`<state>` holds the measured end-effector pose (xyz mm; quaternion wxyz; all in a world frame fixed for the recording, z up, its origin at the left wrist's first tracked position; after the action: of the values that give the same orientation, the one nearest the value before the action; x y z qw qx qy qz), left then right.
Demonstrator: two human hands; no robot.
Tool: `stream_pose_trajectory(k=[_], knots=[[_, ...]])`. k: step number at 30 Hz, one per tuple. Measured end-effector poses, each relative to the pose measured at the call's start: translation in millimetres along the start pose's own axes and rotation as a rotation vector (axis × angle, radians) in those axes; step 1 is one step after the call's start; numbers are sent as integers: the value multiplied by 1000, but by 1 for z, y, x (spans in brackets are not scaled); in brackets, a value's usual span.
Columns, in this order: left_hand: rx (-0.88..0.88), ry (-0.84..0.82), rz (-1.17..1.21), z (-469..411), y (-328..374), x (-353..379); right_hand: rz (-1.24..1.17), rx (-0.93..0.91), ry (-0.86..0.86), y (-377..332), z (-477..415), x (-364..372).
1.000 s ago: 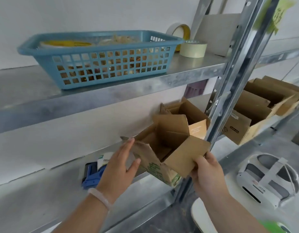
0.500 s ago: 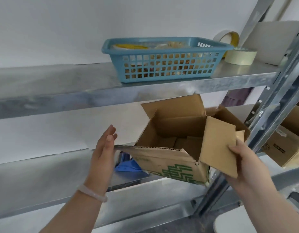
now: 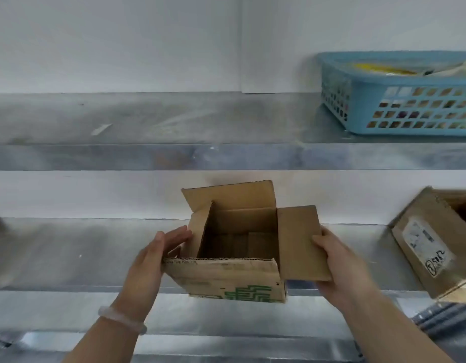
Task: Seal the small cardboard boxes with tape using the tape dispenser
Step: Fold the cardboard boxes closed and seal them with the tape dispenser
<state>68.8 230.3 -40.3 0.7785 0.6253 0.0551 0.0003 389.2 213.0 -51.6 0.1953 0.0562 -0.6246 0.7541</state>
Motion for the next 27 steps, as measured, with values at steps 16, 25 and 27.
stream_pose_trajectory(k=[16,25,27], knots=[[20,-370,-652,-48,-65,-56,1014,-305,-790,110,-18,127],[82,-94,-611,-79,-72,-59,1012,-382,-351,91,-57,109],[111,-104,-665,-87,-65,-51,1080,-361,-363,90,-66,108]])
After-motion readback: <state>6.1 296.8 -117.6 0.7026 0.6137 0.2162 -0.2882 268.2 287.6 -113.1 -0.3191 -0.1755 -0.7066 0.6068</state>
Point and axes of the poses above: each hand's wrist, its own z-axis away from the middle knuckle, its own x-axis out of the palm, y = z × x, the point moved 10 cm from there along -z, towards the middle knuckle, and after that the axes turned 12 degrees about -x, right-handed, at the moved point
